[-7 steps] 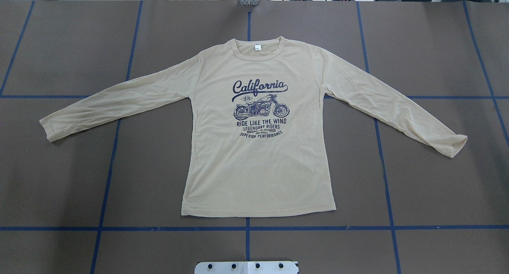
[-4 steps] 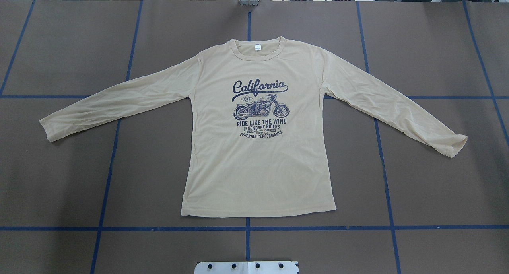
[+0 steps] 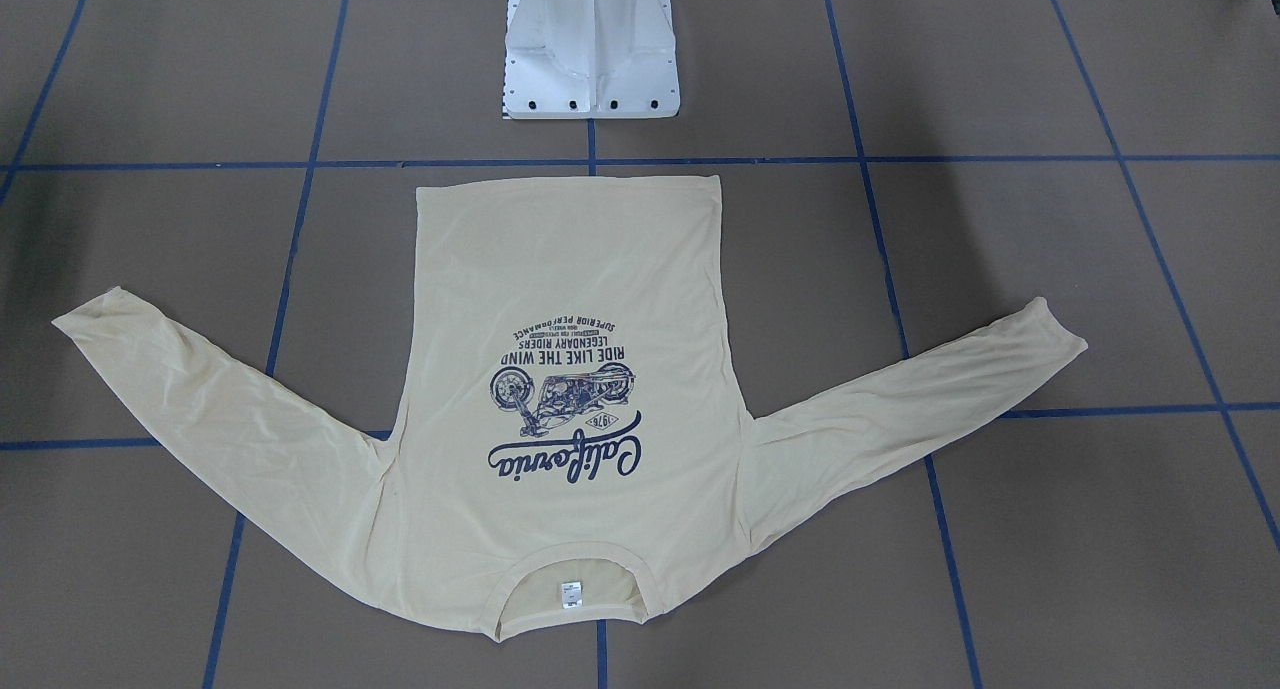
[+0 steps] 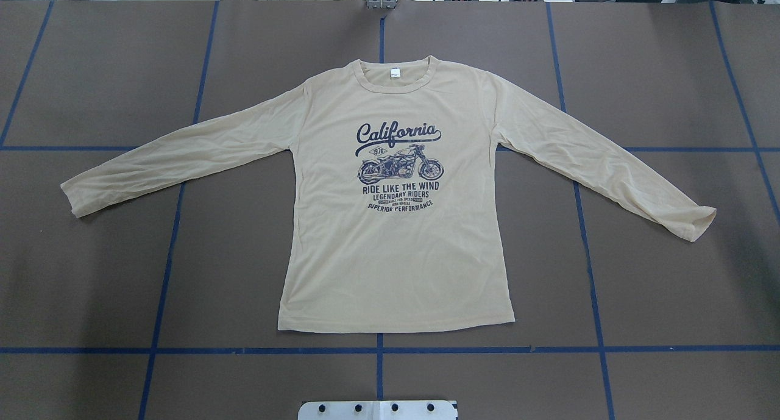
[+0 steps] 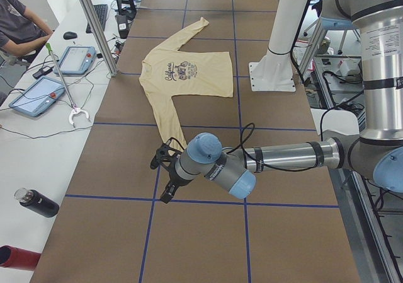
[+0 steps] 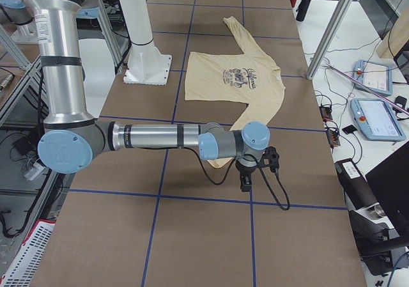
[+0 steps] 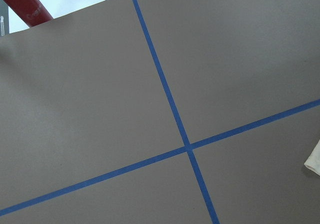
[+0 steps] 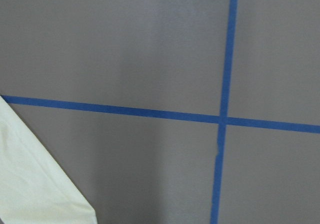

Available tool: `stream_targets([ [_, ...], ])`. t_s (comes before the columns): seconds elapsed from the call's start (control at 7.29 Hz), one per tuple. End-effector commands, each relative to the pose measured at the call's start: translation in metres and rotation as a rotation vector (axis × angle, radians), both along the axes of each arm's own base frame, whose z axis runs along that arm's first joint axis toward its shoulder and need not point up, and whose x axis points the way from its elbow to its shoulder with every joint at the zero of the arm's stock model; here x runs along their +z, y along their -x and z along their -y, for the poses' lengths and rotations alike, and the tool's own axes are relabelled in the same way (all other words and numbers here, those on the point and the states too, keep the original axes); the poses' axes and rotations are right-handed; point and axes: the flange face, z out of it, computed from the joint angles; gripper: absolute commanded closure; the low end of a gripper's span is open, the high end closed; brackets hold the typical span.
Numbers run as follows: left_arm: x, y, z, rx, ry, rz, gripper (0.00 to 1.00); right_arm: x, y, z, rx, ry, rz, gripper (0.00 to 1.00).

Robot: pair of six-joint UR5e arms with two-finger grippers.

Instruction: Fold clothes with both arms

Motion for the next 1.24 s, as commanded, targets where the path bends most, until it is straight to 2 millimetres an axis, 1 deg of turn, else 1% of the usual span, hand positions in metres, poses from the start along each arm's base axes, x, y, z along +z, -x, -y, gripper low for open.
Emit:
stream_targets([
  [0.0,-0.001,-0.002,-0.001,0.009,-0.004,-0.015,0.00,0.007,0.061,-0.043,0.091,0.030,0.078,0.00],
  [0.14,-0.001,-0.002,-0.001,0.009,-0.005,-0.015,0.00,0.003,0.084,-0.062,0.211,0.109,0.146,0.00],
  [0.27,0.000,-0.002,-0.001,0.006,-0.004,-0.014,0.00,0.003,0.105,-0.073,0.256,0.178,0.164,0.05],
  [0.55,0.000,-0.002,-0.001,0.005,-0.003,-0.014,0.00,0.012,0.123,-0.078,0.249,0.195,0.130,0.08],
  [0.82,0.000,-0.002,-0.002,0.006,-0.002,-0.014,0.00,0.026,0.132,-0.080,0.240,0.206,0.104,0.12],
  [1.1,0.000,-0.002,-0.001,0.006,-0.004,-0.013,0.00,0.035,0.133,-0.082,0.235,0.228,0.098,0.12],
])
